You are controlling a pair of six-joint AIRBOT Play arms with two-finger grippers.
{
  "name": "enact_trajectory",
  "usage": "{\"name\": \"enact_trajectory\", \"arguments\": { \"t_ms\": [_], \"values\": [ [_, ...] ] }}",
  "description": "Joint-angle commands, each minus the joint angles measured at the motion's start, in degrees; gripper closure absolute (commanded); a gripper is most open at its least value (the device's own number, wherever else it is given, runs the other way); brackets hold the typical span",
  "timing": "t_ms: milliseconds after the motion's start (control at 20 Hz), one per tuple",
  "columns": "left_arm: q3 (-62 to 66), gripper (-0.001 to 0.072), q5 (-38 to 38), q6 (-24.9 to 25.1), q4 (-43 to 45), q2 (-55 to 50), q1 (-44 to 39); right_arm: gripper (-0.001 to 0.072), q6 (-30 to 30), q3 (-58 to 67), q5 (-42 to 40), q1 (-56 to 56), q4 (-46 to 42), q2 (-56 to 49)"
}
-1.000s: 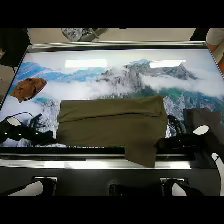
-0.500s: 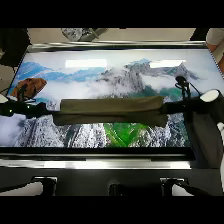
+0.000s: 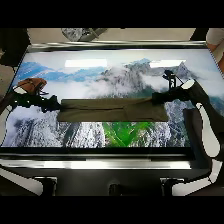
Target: Fold the shirts.
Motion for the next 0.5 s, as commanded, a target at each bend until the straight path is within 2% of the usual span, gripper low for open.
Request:
{"name": "enact_trajectory", "arguments": {
  "t_ms": [0, 50, 100, 250, 450],
  "values": [
    [1.9, 0.0098, -1.5, -0.1, -0.8, -2.4, -0.2, 0.0002, -2.0, 2.3, 4.1, -0.6, -0.4, -0.8],
    [3.0, 0.0024, -2.9, -0.3, -0.7, -1.9, 0.5, 0.0005, -5.6, 3.5, 7.7, -1.8, -1.1, 0.0],
    [4.1, 0.0024, -4.1, -0.3, -0.7, -1.0, 1.5, 0.0002, -7.4, 4.2, 11.0, -3.6, -2.1, 0.9],
    [5.2, 0.0043, -4.5, -0.3, -0.7, 4.0, 3.8, 0.0002, -7.2, 3.7, 17.6, -11.9, -3.2, 1.0],
    [5.2, 0.0043, -4.5, 0.2, -0.7, 11.2, 3.8, 0.0001, -5.6, 1.1, 22.3, -17.4, 1.9, -3.2]
  ]
}}
